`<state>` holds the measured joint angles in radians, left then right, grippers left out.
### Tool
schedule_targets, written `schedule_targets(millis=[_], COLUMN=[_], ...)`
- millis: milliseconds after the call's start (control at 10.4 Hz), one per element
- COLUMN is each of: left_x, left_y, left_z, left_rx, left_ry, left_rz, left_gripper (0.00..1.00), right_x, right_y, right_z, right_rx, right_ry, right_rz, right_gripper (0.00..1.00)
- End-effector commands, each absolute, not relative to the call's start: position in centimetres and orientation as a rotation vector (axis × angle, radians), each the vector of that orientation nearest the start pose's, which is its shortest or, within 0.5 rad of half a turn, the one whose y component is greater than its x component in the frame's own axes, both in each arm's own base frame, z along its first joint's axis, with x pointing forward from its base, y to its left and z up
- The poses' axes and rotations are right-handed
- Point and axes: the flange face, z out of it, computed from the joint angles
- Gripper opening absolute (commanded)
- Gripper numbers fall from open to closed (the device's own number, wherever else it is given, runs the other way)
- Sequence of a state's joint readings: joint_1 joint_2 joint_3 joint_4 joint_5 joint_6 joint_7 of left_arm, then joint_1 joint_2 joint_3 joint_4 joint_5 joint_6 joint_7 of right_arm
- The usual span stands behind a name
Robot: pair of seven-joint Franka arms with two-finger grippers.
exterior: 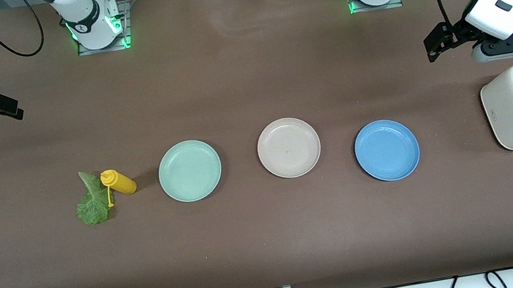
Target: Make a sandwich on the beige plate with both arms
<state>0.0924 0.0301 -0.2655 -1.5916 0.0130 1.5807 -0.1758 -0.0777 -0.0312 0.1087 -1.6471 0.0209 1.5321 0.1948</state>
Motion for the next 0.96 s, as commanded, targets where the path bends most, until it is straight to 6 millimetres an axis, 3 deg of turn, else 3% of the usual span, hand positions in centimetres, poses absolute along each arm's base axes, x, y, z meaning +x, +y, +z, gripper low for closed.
schedule_targets(millis=[0, 481, 866], left_x=[55.6, 55.5, 55.6], left_y=[-9.6, -9.6, -9.1], left_z=[60.7, 61.2, 62.8], left_rx=[-3.143, -3.143, -3.152], left_ry=[-0.012, -0.014, -0.032], left_rz=[0.064, 0.050, -0.001], left_gripper=[1.00, 1.00, 1.00], right_x=[54.0, 54.2, 54.3], right_y=[2.3, 2.5, 2.3], right_z=[60.8, 61.1, 61.2], right_rx=[-3.115, -3.123, -3.140], right_ry=[0.251, 0.240, 0.241], right_rz=[0.116, 0.113, 0.093], right_gripper=[1.00, 1.00, 1.00])
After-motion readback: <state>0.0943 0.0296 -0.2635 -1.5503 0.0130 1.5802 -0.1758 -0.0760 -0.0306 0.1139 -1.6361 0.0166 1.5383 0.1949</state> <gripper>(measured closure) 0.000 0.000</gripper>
